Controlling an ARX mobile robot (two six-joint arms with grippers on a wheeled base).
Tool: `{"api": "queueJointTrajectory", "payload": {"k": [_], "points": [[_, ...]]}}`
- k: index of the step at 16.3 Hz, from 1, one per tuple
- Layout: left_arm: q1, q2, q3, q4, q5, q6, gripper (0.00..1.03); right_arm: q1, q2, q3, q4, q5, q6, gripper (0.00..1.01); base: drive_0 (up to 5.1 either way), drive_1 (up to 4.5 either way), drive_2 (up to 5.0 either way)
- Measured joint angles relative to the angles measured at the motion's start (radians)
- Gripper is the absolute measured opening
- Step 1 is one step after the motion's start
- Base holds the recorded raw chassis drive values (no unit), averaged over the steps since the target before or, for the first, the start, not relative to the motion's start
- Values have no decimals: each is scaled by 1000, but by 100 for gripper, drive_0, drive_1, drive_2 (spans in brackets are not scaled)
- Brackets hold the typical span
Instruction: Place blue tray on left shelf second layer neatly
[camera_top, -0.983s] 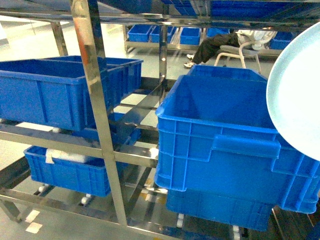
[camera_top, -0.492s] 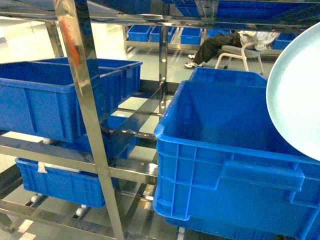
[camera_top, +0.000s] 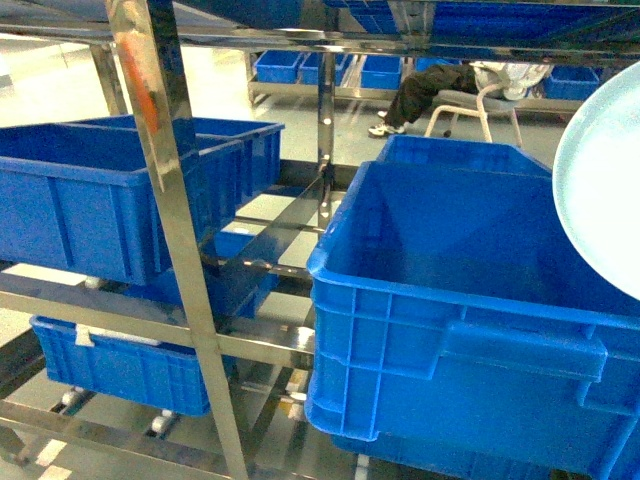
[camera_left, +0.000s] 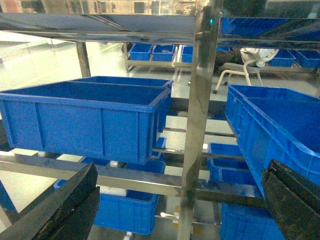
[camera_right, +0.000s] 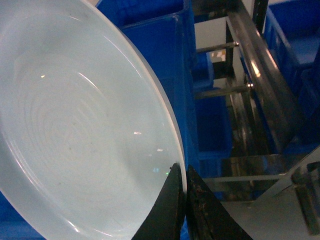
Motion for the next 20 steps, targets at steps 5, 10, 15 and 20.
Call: {"api": "queueJointTrajectory", "payload": {"k": [5, 10, 15, 20], "points": [[0, 0, 0, 0, 0, 0, 98, 13, 47, 27, -93, -30, 198, 2, 0, 0, 0], [0, 0, 0, 0, 0, 0, 98, 128, 252, 112, -35, 68, 372, 2, 0, 0, 0], [0, 0, 0, 0, 0, 0, 98, 178, 528, 209, 149, 203, 457, 5, 0, 0, 0], [0, 0, 0, 0, 0, 0, 98, 211, 470, 163, 186, 122, 548, 77, 0, 0, 0]]}}
